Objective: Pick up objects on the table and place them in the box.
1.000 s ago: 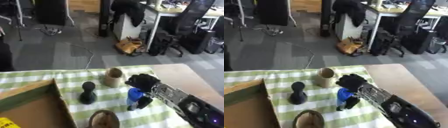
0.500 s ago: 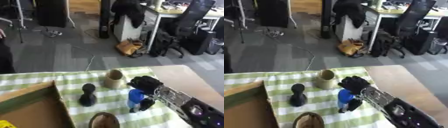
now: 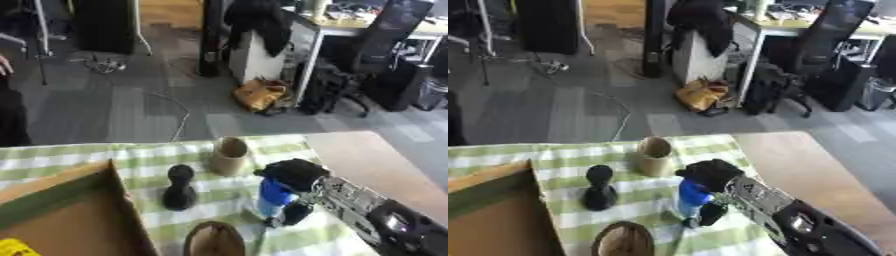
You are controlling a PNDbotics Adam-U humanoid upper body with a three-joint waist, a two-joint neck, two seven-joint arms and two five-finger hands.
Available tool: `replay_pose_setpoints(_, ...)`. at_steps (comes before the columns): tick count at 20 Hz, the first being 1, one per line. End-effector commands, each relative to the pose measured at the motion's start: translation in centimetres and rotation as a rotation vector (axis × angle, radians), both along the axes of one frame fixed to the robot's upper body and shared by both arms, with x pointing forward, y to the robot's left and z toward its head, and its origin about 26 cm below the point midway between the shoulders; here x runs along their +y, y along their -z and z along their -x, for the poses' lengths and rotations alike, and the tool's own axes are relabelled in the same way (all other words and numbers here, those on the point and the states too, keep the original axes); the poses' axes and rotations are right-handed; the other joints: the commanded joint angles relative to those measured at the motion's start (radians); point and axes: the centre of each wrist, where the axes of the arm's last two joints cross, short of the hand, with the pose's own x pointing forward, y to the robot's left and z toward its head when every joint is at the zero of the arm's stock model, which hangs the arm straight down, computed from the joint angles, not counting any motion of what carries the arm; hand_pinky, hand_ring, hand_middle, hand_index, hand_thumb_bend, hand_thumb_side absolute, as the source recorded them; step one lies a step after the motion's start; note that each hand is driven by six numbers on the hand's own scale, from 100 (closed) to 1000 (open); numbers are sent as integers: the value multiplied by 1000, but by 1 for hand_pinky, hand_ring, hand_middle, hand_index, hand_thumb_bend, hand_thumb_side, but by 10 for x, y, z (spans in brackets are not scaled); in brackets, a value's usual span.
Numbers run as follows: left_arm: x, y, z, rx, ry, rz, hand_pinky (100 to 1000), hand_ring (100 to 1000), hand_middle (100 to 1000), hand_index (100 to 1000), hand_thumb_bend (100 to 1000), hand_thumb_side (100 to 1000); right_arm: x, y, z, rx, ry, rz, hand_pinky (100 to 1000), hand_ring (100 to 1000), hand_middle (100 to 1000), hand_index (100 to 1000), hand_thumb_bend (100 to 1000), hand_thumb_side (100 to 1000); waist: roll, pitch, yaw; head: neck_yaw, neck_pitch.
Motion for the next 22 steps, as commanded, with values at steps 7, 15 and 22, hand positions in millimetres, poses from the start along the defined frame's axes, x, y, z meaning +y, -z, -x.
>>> replay_pose_setpoints(7, 0, -7, 4, -34, 11, 4, 781, 1000, 977, 814, 185, 1000, -5, -5, 3, -96, -6, -1, 388, 608, 636, 648, 411, 401, -2, -15, 1, 5, -17)
replay_pose_setpoints(15, -1, -7, 4, -36, 21, -1, 781, 1000, 977, 814, 186, 1000, 5, -9, 3, -306, -95, 45, 173, 487, 500, 550, 315, 407, -6, -12, 3, 7, -21)
replay_pose_setpoints(22, -2, -6, 5, -34, 32, -5, 779, 1000, 976, 813, 184, 1000, 7, -7, 0, -490, -136, 60, 108, 422, 464, 521, 234, 382, -10, -8, 11, -13, -19)
